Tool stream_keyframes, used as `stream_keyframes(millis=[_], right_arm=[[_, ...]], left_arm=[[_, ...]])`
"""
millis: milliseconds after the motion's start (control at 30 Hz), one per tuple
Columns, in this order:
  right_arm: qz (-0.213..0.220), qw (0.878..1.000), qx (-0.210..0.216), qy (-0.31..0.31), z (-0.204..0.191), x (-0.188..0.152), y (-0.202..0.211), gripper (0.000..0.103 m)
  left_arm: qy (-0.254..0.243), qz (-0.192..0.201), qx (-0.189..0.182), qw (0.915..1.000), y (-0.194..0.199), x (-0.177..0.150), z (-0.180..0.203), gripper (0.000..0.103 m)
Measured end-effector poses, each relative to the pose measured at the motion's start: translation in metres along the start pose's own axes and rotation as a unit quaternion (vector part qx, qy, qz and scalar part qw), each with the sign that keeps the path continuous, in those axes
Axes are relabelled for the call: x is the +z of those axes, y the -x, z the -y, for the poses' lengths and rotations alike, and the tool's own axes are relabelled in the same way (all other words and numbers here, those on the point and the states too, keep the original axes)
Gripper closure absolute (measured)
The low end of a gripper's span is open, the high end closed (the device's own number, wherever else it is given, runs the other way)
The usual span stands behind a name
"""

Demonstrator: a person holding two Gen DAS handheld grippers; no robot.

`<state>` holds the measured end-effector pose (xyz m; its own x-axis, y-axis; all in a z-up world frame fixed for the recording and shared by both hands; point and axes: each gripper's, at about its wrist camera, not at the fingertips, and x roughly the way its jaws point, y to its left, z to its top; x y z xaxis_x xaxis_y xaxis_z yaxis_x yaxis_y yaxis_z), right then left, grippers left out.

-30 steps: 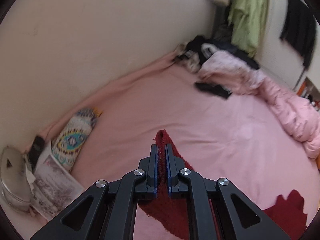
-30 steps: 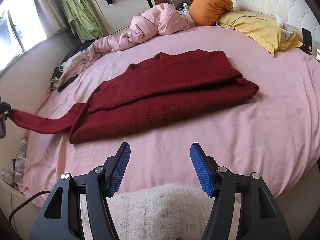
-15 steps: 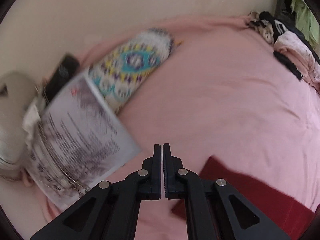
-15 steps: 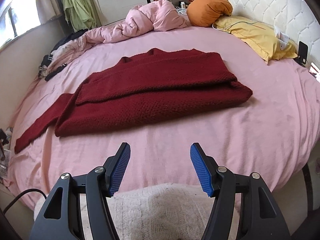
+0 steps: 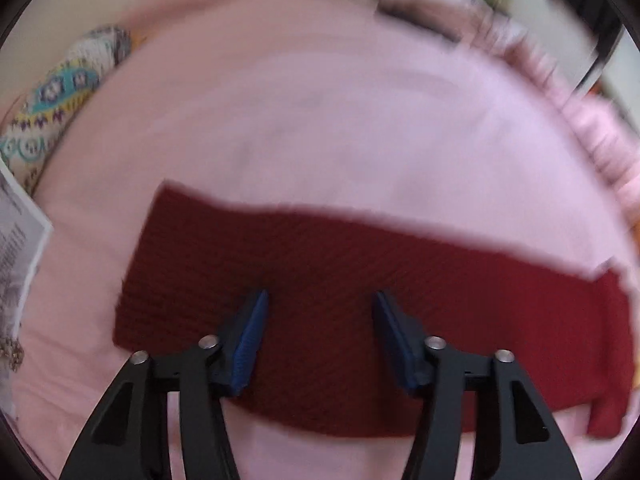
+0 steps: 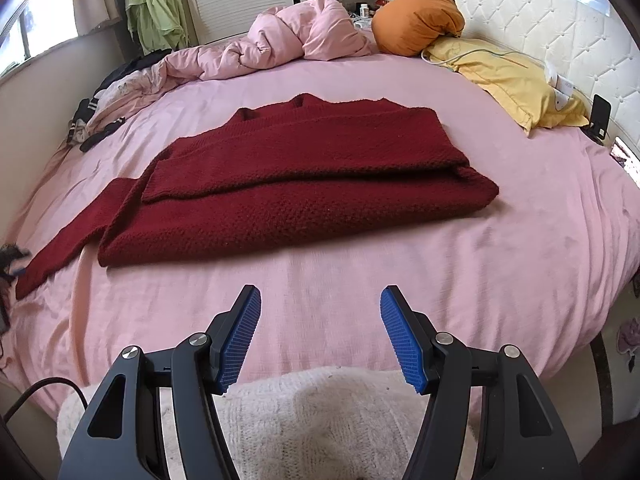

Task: Fold clothes

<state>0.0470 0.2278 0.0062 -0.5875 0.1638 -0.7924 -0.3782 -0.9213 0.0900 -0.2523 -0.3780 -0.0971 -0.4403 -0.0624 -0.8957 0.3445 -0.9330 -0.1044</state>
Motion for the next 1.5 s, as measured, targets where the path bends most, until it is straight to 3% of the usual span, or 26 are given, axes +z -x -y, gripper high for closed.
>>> stream_keyframes(millis=[133, 233, 400, 467, 600, 667, 833, 967, 1033, 1133, 1233, 1333, 1400, 1500], right_arm=[[0.0, 1.0, 0.001, -0.001, 0.001, 0.0, 0.0, 0.04], [0.0, 1.0, 0.005, -0.003, 0.002, 0.0, 0.0, 0.04], [0.0, 1.0, 0.011, -0.004, 0.004, 0.0, 0.0, 0.04], [-0.001, 1.0, 0.016, -0.008, 0.005, 0.0, 0.0, 0.04], [-0.008, 1.0, 0.026, -0.011, 0.007, 0.0, -0.002, 0.04], [-0.007, 0.999, 0.031, -0.012, 0.007, 0.0, -0.002, 0.04], [-0.003, 0.999, 0.044, -0.018, 0.009, 0.0, 0.0, 0.04], [-0.004, 0.999, 0.041, -0.019, 0.01, -0.001, 0.0, 0.04], [0.0, 0.999, 0.036, -0.016, 0.009, -0.002, 0.001, 0.04], [0.012, 0.999, 0.032, -0.015, 0.012, -0.004, 0.007, 0.04], [0.015, 0.999, 0.037, -0.023, 0.018, -0.005, 0.009, 0.04], [0.017, 0.999, 0.042, -0.027, 0.023, -0.006, 0.011, 0.04], [0.019, 0.998, 0.045, -0.028, 0.024, -0.007, 0.012, 0.04], [0.023, 0.998, 0.055, -0.031, 0.027, -0.006, 0.013, 0.04]], left_arm=[[0.012, 0.01, 0.03, 0.9994, 0.011, 0.006, 0.015, 0.052], [-0.005, 0.046, 0.01, 0.9989, 0.026, 0.007, 0.028, 0.051], [-0.019, -0.001, 0.045, 0.9988, -0.005, 0.0, 0.032, 0.049], [-0.012, -0.007, 0.057, 0.9983, 0.003, 0.005, 0.039, 0.049], [-0.023, 0.055, 0.007, 0.9982, 0.053, -0.006, 0.074, 0.045], [-0.041, 0.073, -0.029, 0.9961, 0.083, -0.022, 0.107, 0.035], [-0.132, 0.067, -0.112, 0.9826, 0.149, -0.095, 0.205, 0.034], [-0.211, 0.064, -0.187, 0.9571, 0.207, -0.176, 0.283, 0.032], [-0.249, 0.073, -0.203, 0.9443, 0.235, -0.219, 0.312, 0.022], [-0.293, 0.073, -0.212, 0.9295, 0.252, -0.287, 0.346, 0.02], [-0.284, 0.04, -0.223, 0.9316, 0.248, -0.328, 0.362, 0.02], [-0.237, 0.005, -0.215, 0.9475, 0.231, -0.339, 0.36, 0.02], [-0.231, 0.019, -0.204, 0.9512, 0.231, -0.339, 0.362, 0.02], [-0.231, 0.031, -0.21, 0.9496, 0.234, -0.341, 0.36, 0.02]])
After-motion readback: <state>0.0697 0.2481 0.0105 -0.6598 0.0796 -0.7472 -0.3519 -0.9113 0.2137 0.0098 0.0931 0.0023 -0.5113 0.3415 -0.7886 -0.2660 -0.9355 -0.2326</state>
